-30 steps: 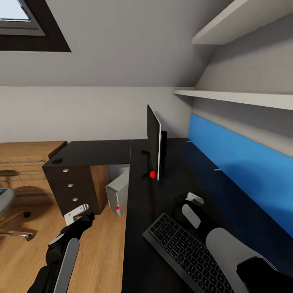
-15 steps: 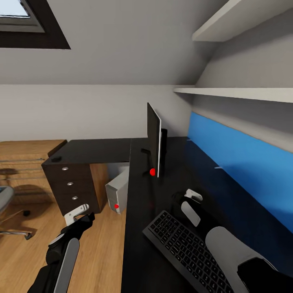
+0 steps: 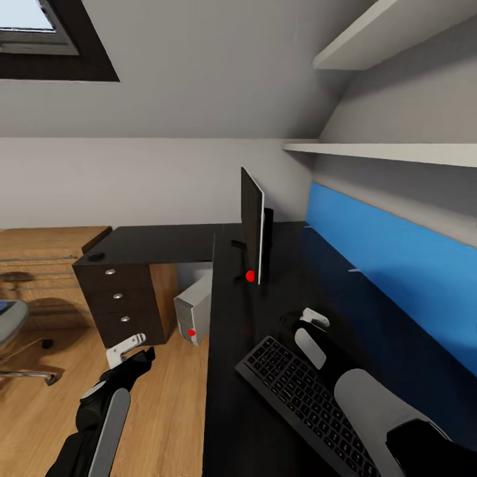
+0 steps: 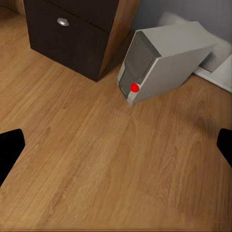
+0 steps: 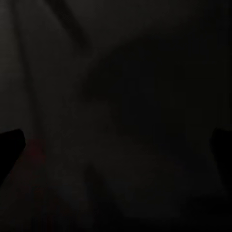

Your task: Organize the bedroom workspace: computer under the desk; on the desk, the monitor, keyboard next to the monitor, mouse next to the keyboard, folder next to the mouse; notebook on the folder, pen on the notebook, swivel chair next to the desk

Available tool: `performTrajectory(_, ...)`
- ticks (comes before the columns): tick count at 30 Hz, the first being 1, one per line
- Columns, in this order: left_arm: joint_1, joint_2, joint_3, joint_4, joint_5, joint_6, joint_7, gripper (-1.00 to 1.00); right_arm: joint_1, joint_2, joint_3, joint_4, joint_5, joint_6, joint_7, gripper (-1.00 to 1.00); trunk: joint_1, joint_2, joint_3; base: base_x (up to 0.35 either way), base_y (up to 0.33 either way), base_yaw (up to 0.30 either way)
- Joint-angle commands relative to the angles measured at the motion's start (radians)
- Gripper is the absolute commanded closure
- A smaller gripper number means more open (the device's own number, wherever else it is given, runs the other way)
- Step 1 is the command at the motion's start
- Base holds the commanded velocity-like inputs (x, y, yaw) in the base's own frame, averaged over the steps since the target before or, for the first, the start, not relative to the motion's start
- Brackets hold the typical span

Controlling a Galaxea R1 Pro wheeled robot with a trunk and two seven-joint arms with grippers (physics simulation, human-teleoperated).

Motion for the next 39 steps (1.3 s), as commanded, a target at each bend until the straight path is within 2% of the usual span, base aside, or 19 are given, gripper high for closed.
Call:
performTrajectory(1, -0.001, -0.001, 0.001, -0.001, 0.011, 0.003, 0.007, -1.00, 0.000, -0.001, 0.004, 0.069, -0.020, 0.006, -0.011, -1.00, 0.000, 0.000, -0.001, -0.078, 0.015, 0.000)
performTrajectory(21, -0.001, -0.002, 0.001, -0.002, 0.010, 0.003, 0.008, -1.00, 0.000, 0.000, 0.004, 0.069, -0.020, 0.006, -0.011, -1.00, 0.000, 0.000, -0.001, -0.098, 0.026, 0.000)
performTrajectory(30, -0.001, -0.004, 0.001, -0.003, 0.011, 0.003, 0.009, -1.00, 0.000, 0.000, 0.005, 0.069, -0.020, 0.006, -0.011, -1.00, -0.035, 0.063, 0.027, -0.005, 0.001, 0.000)
performTrajectory(34, -0.001, -0.004, 0.000, -0.003, 0.011, 0.003, 0.009, -1.00, 0.000, 0.000, 0.005, 0.069, -0.020, 0.006, -0.011, -1.00, -0.035, 0.063, 0.027, 0.000, 0.000, 0.000)
performTrajectory(39, -0.001, -0.004, -0.006, -0.003, 0.011, 0.003, 0.009, -1.00, 0.000, 0.000, 0.006, 0.069, -0.020, 0.006, -0.012, -1.00, -0.050, 0.091, 0.040, 0.000, 0.000, 0.000)
